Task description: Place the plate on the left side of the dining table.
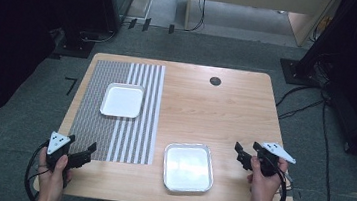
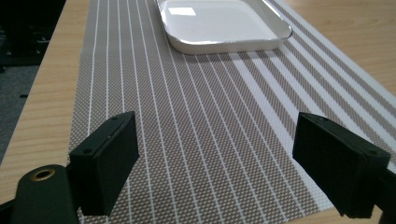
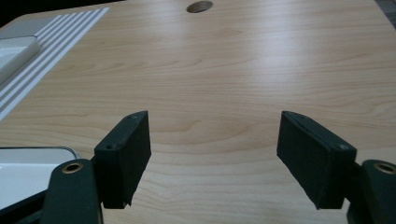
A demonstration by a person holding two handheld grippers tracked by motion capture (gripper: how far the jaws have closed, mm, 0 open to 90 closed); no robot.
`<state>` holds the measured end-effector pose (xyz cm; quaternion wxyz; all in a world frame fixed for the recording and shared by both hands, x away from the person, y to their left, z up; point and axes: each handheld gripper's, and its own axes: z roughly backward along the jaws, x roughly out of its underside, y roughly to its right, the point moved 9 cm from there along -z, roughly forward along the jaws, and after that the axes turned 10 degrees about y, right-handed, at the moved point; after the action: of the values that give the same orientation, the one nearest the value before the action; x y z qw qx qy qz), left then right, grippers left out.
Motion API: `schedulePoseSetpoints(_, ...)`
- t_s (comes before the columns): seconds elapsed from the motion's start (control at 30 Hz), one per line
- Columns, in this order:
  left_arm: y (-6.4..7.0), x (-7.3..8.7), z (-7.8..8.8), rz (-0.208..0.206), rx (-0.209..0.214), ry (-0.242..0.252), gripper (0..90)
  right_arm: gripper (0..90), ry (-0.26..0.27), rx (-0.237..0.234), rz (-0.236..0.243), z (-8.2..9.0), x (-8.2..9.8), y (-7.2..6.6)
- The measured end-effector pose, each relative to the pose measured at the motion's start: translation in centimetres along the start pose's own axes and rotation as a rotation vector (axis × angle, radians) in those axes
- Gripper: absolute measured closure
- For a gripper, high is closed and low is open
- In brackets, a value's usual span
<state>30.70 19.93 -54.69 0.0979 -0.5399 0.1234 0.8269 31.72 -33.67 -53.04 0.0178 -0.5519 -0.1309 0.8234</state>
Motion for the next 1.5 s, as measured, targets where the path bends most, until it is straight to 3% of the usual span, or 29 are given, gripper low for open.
schedulePoseSetpoints(0.17, -1.0, 1.0, 0.1, -0.020, -0.008, -0.017, 14.4, 26.2, 0.001, 0.034, 0.016, 0.7, 0.5, 2.1)
schedulePoseSetpoints(0.6, -4.5, 1.9, 1.0, 0.010, -0.064, -0.020, 14.4, 26.0, -0.012, 0.104, -0.020, 2.5, 2.1, 8.3)
schedulePoseSetpoints(0.7, -4.9, 1.9, 1.2, 0.008, -0.066, -0.022, 14.4, 26.0, -0.007, 0.116, -0.054, 3.1, 2.3, 9.6)
schedulePoseSetpoints(0.87, -5.2, 2.1, 1.6, -0.011, -0.066, -0.027, 14.4, 25.5, -0.010, 0.116, -0.051, 4.0, 2.5, 10.8)
schedulePoseSetpoints(0.93, -5.1, 2.3, 1.9, -0.015, -0.056, -0.037, 14.4, 25.4, -0.012, 0.122, -0.057, 4.8, 2.7, 11.8)
schedulePoseSetpoints(1.0, -5.1, 2.4, 1.9, -0.020, -0.053, -0.041, 14.4, 25.2, -0.018, 0.122, -0.069, 5.0, 2.7, 12.0)
schedulePoseSetpoints(1.17, -5.3, 2.7, 2.1, 0.004, -0.049, -0.064, 14.4, 25.3, -0.037, 0.129, -0.044, 5.4, 3.0, 12.8)
schedulePoseSetpoints(1.3, -5.5, 3.0, 2.0, 0.017, -0.056, -0.097, 14.4, 25.1, -0.077, 0.109, 0.009, 5.0, 3.6, 12.2)
schedulePoseSetpoints(1.33, -5.5, 3.2, 1.9, 0.023, -0.052, -0.118, 14.4, 23.5, -0.118, 0.088, 0.039, 4.6, 4.2, 11.7)
schedulePoseSetpoints(1.5, -5.5, 3.3, 1.9, 0.027, -0.052, -0.137, 14.3, 22.7, -0.148, 0.075, 0.066, 4.2, 4.5, 10.9)
